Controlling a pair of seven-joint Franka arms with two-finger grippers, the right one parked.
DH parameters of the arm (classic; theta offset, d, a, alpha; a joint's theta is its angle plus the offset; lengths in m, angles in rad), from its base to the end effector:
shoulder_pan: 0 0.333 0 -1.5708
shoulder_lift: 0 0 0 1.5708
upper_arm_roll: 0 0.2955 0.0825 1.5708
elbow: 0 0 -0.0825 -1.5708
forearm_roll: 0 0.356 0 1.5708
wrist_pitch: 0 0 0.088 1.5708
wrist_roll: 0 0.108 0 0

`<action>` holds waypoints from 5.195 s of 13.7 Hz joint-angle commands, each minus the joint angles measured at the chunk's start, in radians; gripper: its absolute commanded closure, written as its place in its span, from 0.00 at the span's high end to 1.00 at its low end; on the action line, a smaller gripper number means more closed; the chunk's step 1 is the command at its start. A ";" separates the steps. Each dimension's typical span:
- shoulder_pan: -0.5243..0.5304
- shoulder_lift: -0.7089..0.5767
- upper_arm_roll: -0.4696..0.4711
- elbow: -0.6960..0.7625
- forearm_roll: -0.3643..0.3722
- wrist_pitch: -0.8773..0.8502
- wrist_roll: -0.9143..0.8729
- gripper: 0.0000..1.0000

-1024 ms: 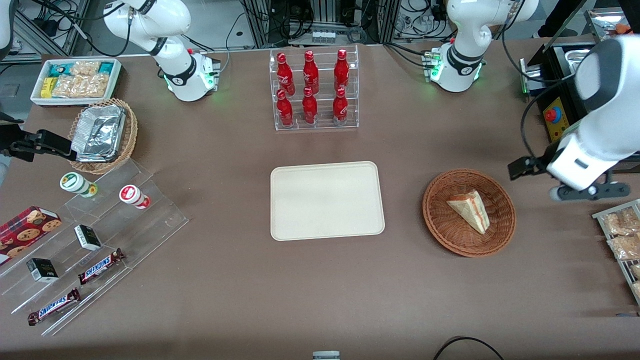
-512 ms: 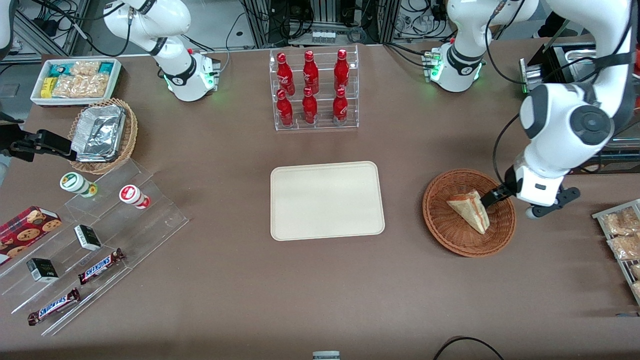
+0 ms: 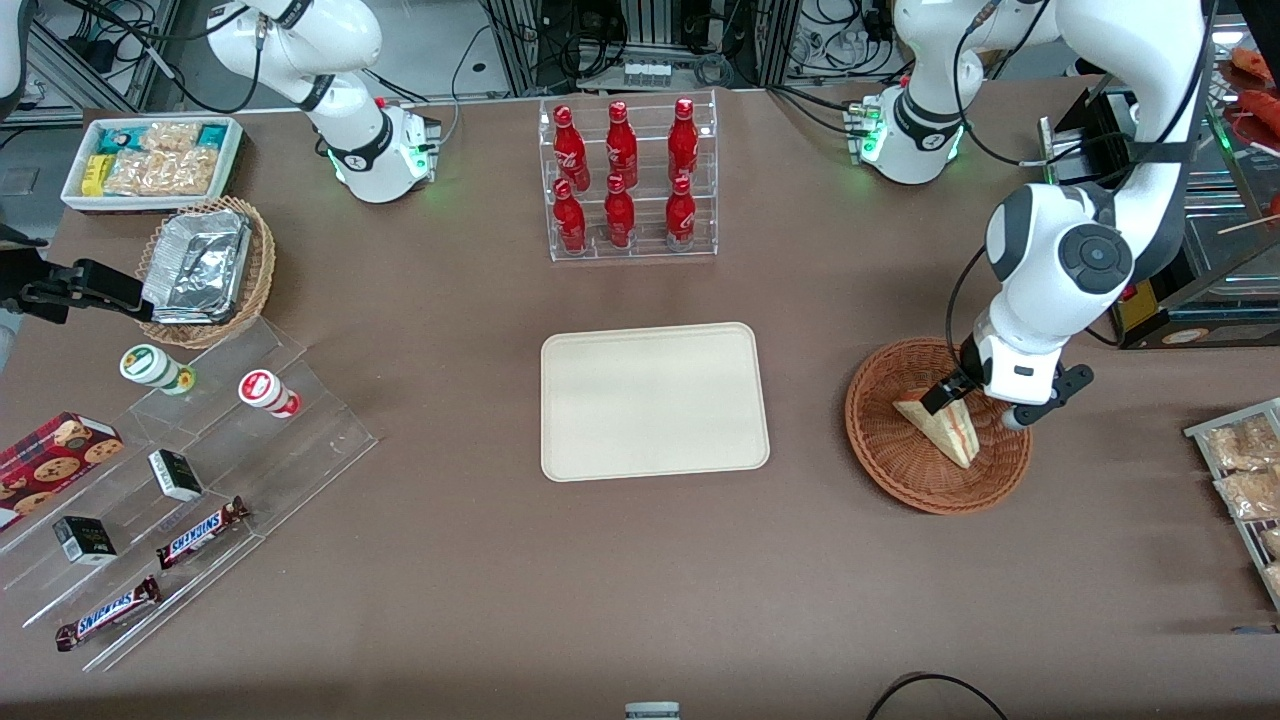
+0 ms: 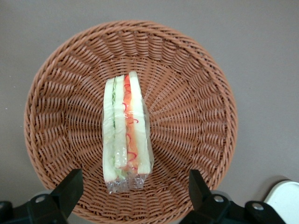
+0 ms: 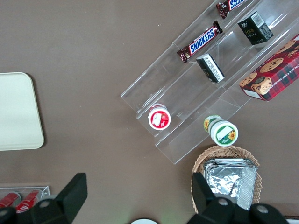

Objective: Place sandwich from basket to tray

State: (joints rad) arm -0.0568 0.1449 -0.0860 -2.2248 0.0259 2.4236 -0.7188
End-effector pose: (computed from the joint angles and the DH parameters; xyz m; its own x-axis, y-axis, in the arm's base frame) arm 0.5201 -0.0744 0.3131 0.8470 0.5297 0.0447 0.5288 -0.8482 0.0316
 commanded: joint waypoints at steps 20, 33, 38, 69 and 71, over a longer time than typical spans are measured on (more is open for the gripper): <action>-0.026 -0.021 -0.001 0.224 0.005 -0.383 -0.011 0.00; -0.474 0.310 -0.008 0.746 0.002 -0.523 -0.016 0.00; -0.609 0.528 -0.006 0.886 0.037 -0.441 -0.015 0.00; -0.318 0.145 0.003 0.716 0.080 -0.681 0.042 1.00; -0.258 0.076 0.003 0.637 0.080 -0.672 0.128 1.00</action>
State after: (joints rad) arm -0.3678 0.3260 -0.0719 -1.4674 0.0957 1.7304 -0.6591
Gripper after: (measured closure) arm 0.000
